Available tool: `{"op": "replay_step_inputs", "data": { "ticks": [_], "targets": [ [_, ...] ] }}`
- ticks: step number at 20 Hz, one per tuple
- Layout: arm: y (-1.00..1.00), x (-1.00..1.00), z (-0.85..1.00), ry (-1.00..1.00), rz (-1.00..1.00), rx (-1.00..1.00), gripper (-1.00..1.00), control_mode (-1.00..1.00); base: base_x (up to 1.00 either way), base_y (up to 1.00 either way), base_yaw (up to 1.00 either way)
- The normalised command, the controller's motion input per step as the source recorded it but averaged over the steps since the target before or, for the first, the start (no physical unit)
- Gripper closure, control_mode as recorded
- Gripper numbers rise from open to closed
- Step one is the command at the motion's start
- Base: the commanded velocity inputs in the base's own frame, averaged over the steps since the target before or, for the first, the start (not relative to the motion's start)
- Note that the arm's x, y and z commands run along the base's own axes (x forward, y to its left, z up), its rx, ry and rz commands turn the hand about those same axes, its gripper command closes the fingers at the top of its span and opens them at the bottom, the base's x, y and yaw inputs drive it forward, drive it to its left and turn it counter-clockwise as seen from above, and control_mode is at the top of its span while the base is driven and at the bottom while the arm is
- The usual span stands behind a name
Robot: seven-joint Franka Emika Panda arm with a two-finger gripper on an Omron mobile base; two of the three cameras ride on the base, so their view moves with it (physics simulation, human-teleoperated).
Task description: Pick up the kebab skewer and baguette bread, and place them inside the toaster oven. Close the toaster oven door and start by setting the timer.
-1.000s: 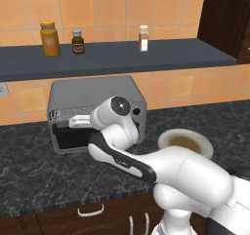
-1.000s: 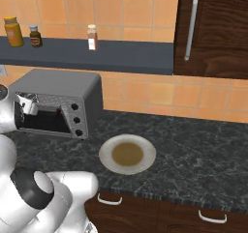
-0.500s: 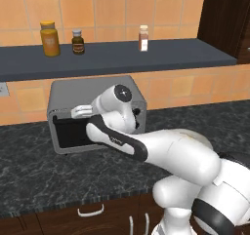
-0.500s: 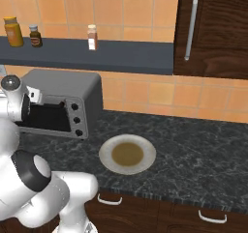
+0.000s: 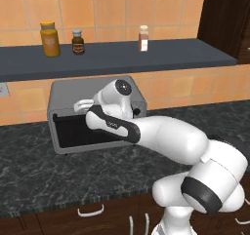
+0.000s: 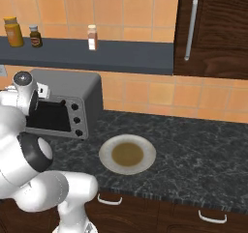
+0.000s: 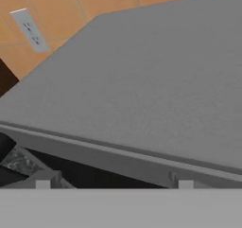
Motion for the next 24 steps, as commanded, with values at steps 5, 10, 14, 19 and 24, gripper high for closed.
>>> {"op": "replay_step_inputs", "data": {
  "ticks": [5, 10, 14, 19, 24],
  "targets": [
    [-0.07, 0.18, -0.10, 0.00, 0.03, 0.00, -1.00, -1.00, 0.00, 0.00, 0.00],
    [-0.11, 0.13, -0.02, 0.00, 0.04, 0.00, -1.00, -1.00, 0.00, 0.00, 0.00],
    [-0.04, -0.07, 0.20, -0.04, 0.07, 0.00, -1.00, -1.00, 0.00, 0.00, 0.00],
    [-0.02, -0.24, 0.41, -0.04, 0.07, -0.05, -1.00, -1.00, 0.00, 0.00, 0.00],
    [-0.12, -0.54, 0.43, 0.00, 0.02, -0.07, -1.00, -1.00, 0.00, 0.00, 0.00]
  ]
}}
